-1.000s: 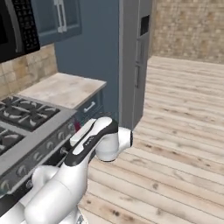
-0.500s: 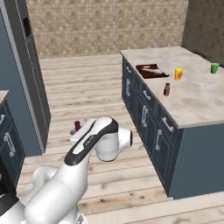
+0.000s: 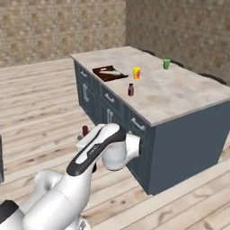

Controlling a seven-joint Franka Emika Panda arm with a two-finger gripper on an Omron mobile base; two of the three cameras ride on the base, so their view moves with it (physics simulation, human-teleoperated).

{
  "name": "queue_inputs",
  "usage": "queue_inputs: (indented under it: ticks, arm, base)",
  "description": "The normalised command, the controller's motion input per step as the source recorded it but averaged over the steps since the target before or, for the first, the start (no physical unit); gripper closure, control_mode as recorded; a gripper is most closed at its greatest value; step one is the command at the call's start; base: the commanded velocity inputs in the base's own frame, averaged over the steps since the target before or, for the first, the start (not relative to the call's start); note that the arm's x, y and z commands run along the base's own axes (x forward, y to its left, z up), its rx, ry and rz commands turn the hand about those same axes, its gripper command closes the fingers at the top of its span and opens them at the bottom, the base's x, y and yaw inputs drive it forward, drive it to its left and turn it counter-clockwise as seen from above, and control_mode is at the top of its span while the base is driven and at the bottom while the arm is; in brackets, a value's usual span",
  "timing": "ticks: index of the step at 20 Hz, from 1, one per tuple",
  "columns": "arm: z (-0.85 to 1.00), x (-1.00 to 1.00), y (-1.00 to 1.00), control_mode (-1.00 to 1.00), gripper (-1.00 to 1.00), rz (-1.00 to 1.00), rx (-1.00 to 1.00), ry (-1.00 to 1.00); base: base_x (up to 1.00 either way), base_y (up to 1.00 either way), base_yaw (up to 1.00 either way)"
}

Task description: Place the drinks on the dining counter in a tight cluster.

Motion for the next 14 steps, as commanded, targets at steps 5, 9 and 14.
queue_inputs:
  ticks: [5,9,14]
  arm:
    - [0.0,0.0,0.0,1.0,1.0,0.0,0.0,0.0]
    - [0.0,0.0,0.0,1.0,1.0,0.0,0.0,0.0]
    - [0.0,0.0,0.0,1.0,1.0,0.0,0.0,0.0]
  base:
    - [0.87,0.3,-0.11]
    - [0.61,0.36,-0.41]
    - [0.54,0.36,-0.49]
